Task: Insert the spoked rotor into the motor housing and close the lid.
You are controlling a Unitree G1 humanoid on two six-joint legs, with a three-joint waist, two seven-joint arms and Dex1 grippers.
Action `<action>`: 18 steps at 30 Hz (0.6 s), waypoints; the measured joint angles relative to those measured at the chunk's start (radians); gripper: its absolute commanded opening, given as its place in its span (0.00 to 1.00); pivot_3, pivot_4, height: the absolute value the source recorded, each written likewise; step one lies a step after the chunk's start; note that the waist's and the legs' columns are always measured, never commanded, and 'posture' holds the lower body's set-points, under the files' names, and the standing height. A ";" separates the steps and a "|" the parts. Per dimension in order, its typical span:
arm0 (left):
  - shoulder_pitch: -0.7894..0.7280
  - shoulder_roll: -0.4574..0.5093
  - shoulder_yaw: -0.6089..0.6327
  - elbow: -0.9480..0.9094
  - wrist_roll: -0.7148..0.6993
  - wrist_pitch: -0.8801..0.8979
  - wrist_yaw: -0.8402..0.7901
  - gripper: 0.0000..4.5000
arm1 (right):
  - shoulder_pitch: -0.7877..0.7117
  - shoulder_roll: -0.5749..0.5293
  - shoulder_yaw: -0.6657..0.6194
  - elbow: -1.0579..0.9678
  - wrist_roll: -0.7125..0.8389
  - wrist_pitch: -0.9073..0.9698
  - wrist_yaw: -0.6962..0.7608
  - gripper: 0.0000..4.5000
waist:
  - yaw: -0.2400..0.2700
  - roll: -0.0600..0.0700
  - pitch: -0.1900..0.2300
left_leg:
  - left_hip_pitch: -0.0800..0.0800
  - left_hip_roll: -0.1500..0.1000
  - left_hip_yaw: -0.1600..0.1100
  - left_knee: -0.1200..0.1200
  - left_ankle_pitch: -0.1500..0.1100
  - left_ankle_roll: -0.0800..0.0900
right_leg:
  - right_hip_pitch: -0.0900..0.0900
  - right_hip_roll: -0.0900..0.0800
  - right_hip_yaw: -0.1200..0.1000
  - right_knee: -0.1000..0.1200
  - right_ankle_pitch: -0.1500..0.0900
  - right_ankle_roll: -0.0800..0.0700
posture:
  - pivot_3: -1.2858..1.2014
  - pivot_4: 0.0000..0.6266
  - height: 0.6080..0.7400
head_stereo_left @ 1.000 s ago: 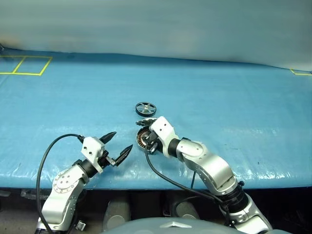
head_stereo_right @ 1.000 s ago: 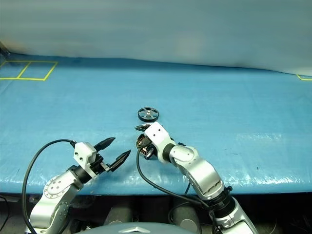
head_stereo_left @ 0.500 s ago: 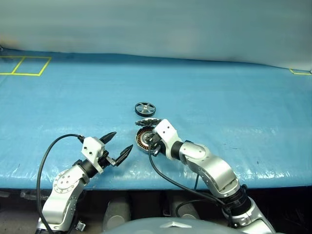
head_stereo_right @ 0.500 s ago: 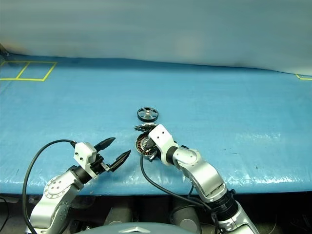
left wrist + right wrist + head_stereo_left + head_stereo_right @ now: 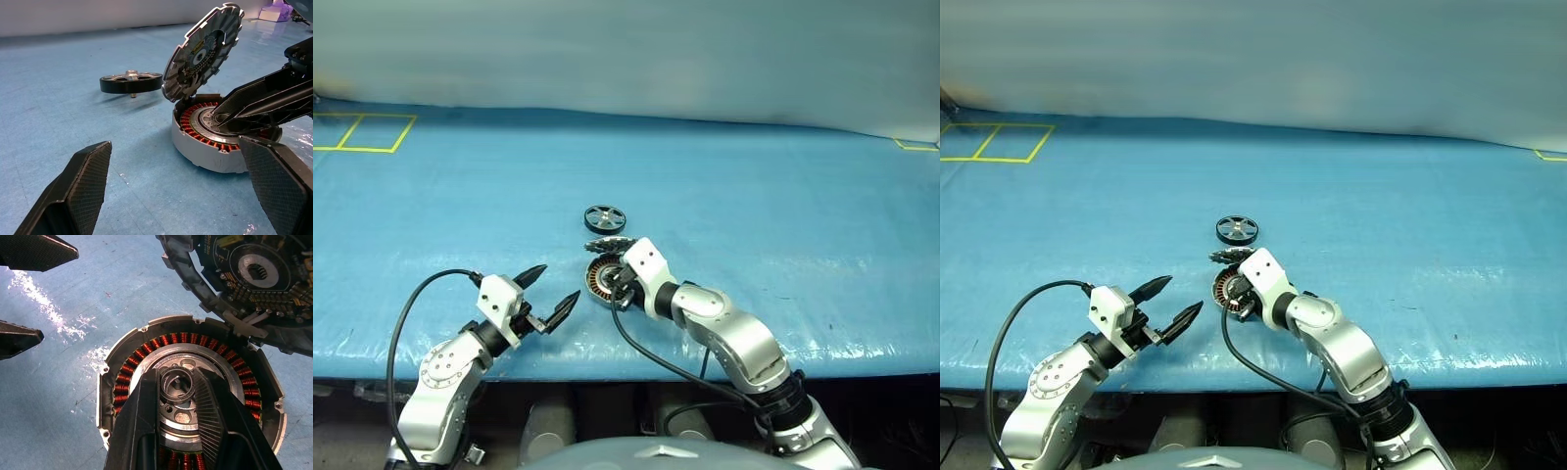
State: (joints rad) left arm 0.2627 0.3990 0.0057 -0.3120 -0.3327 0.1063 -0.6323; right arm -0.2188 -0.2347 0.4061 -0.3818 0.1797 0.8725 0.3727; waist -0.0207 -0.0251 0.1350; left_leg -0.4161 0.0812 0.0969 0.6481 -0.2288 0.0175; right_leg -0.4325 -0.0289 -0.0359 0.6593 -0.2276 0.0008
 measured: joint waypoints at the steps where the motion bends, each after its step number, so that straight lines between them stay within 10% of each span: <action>1: 0.000 0.000 0.000 0.000 0.000 0.000 0.000 1.00 | 0.003 0.000 -0.004 0.000 0.003 0.001 0.000 0.15 | 0.000 0.000 0.000 | 0.000 0.000 0.000 0.000 0.000 0.000 | 0.000 0.000 0.000 0.000 0.000 0.000 | 0.52 0.24 1.00; 18: -0.006 0.000 -0.007 0.000 0.001 0.000 -0.001 1.00 | 0.014 0.015 -0.046 0.001 0.035 0.022 0.000 0.15 | 0.002 0.000 0.000 | 0.000 0.000 -0.001 0.000 0.000 0.000 | 0.000 -0.001 -0.001 0.000 0.000 0.000 | 0.52 0.24 1.00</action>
State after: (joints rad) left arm 0.2569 0.3989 -0.0017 -0.3119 -0.3318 0.1062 -0.6331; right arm -0.2043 -0.2201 0.3599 -0.3807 0.2145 0.8944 0.3725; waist -0.0192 -0.0250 0.1350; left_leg -0.4162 0.0809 0.0960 0.6483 -0.2289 0.0174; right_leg -0.4322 -0.0301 -0.0370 0.6591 -0.2276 0.0008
